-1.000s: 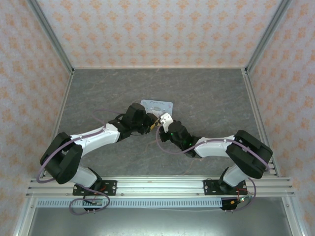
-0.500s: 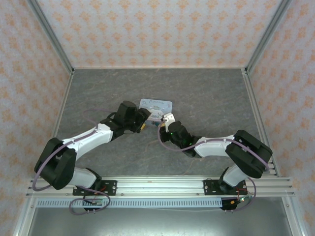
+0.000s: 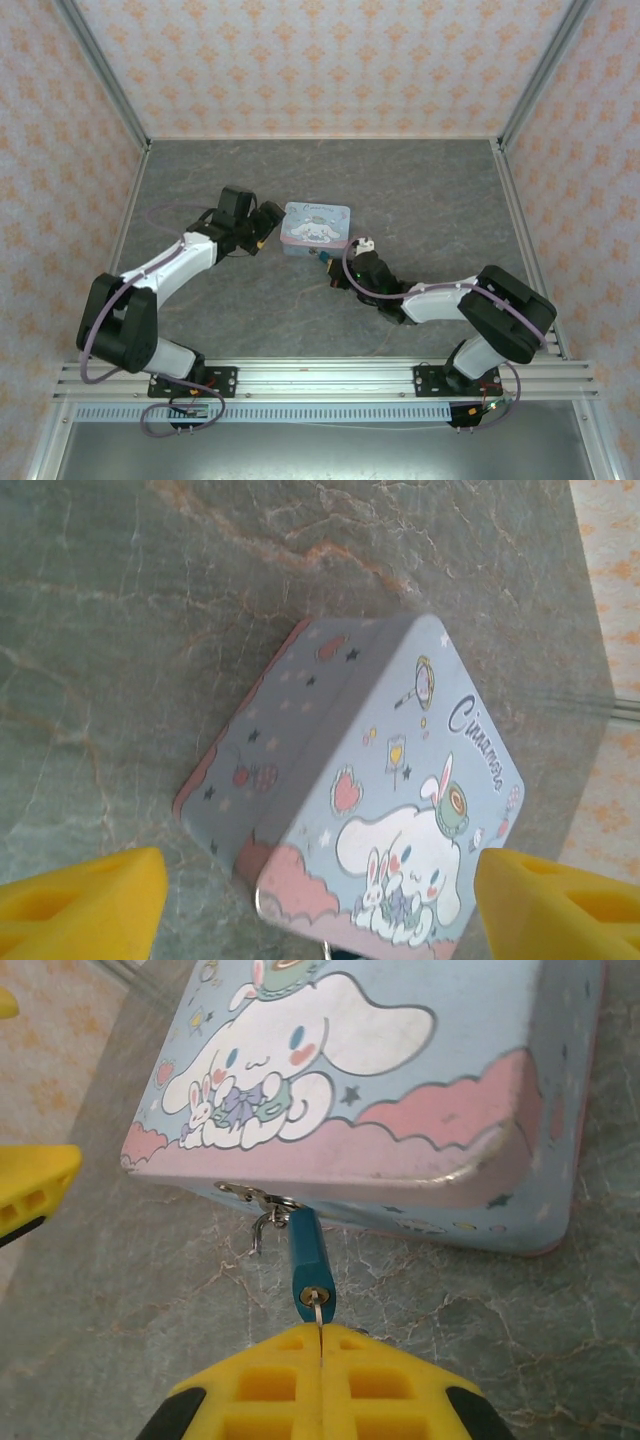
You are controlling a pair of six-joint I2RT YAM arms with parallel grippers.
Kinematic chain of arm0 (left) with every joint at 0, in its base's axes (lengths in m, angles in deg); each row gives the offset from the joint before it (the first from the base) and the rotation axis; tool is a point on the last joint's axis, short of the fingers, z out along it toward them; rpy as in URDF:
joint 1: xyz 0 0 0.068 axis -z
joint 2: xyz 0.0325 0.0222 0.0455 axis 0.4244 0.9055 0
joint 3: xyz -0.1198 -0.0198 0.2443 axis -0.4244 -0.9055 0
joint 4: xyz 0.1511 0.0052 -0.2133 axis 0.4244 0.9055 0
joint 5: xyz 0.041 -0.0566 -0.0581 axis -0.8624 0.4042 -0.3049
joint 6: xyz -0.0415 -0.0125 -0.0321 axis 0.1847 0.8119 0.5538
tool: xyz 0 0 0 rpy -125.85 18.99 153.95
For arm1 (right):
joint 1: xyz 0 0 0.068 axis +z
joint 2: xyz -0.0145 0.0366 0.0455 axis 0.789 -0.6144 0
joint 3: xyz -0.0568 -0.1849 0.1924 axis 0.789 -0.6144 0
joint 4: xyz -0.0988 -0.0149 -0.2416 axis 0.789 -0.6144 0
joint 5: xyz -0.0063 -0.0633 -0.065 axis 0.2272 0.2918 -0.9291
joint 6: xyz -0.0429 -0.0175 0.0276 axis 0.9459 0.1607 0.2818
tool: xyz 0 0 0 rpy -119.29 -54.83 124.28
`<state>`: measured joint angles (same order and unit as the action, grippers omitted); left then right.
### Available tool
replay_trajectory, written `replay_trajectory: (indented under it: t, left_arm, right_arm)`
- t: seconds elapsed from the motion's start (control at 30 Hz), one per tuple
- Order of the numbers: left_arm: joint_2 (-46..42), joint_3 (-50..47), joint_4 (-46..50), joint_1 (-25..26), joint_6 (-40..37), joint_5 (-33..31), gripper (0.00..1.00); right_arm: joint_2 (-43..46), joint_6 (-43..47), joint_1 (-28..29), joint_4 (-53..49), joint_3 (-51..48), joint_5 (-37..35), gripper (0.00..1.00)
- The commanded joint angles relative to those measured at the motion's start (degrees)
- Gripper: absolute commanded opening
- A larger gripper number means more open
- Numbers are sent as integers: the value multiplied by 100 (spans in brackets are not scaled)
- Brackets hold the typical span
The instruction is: Unlock a padlock with a key
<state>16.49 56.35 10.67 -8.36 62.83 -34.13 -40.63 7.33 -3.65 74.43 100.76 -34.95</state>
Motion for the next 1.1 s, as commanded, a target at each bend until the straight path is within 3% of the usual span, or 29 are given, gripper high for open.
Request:
replay_trajectory:
  t: [0.0,0.27,0.47,0.67,0.87,1.07]
  left_arm:
    - [434,352,238,-49,-595,148,81]
    - [1306,896,112,-49,-880,577,81]
    - [1499,808,41,-49,-933,741,81]
    - [1479,501,73,-54,-996,747,79]
    - [1302,68,-44,-46,-926,764,73]
    - [940,-359,-71,-49,-862,633,70]
  right_arm:
    - [-169,-1191,-112,457,-198,284,0]
    - [-569,-1922,-597,791,-236,1239,0]
    - [-533,-1899,-744,598,-195,1344,0]
    - [-182,-1401,-944,-23,-169,1393,31]
    - [522,-659,-1225,-259,-240,1613,55]
    - [380,-540,-1261,78,137,2399,62]
